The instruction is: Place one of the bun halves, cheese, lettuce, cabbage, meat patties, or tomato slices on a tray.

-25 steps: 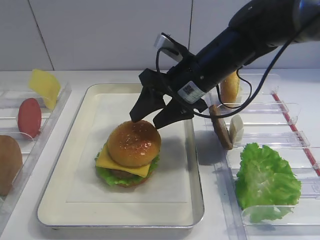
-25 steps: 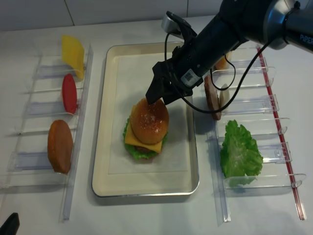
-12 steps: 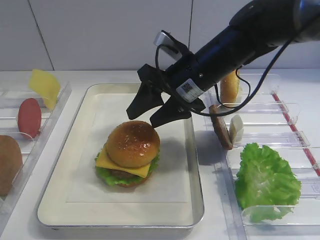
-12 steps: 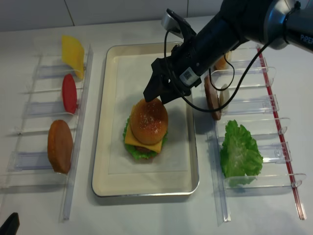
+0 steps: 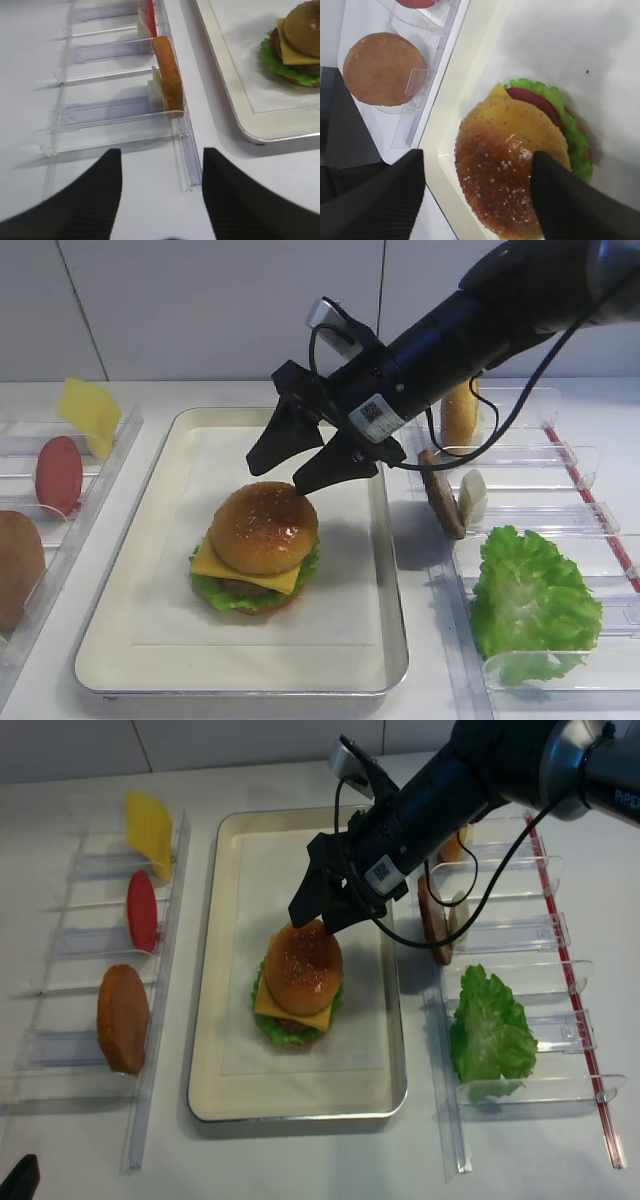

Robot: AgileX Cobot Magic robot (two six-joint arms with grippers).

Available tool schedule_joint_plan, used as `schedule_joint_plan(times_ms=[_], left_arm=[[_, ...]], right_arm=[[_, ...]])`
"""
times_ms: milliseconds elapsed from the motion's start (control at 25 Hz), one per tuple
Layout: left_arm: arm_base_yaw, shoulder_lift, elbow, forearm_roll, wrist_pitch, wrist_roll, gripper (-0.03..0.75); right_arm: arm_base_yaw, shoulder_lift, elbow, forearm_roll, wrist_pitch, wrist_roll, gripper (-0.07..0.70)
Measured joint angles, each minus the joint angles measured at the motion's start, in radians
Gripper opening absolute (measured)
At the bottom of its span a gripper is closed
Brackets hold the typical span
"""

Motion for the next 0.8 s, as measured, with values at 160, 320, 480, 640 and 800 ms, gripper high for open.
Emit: schedule_joint_plan(times_ms=[160, 320, 480, 640, 800], left_arm=[[0.0, 0.0, 0.0, 0.0, 0.0, 0.0, 0.359], [0.0, 0.0, 0.0, 0.0, 0.0, 0.0, 0.359], [0.0, 0.0, 0.0, 0.0, 0.0, 0.0, 0.359], [0.0, 0.0, 0.0, 0.0, 0.0, 0.0, 0.359], [0.0, 0.0, 0.0, 0.0, 0.0, 0.0, 0.359]], right_arm=[[0.017, 0.0, 0.0, 0.0, -0.002, 0.0, 0.478], [0.027, 0.0, -0.006, 0.002, 0.0, 0.0, 0.477], [0.027, 0.0, -0.007, -0.001, 0.0, 0.0, 0.477], [0.027, 0.0, -0.008, -0.045, 0.002, 0.0, 0.477], [0.025, 0.001, -0.037, -0.123, 0.02, 0.027, 0.477]])
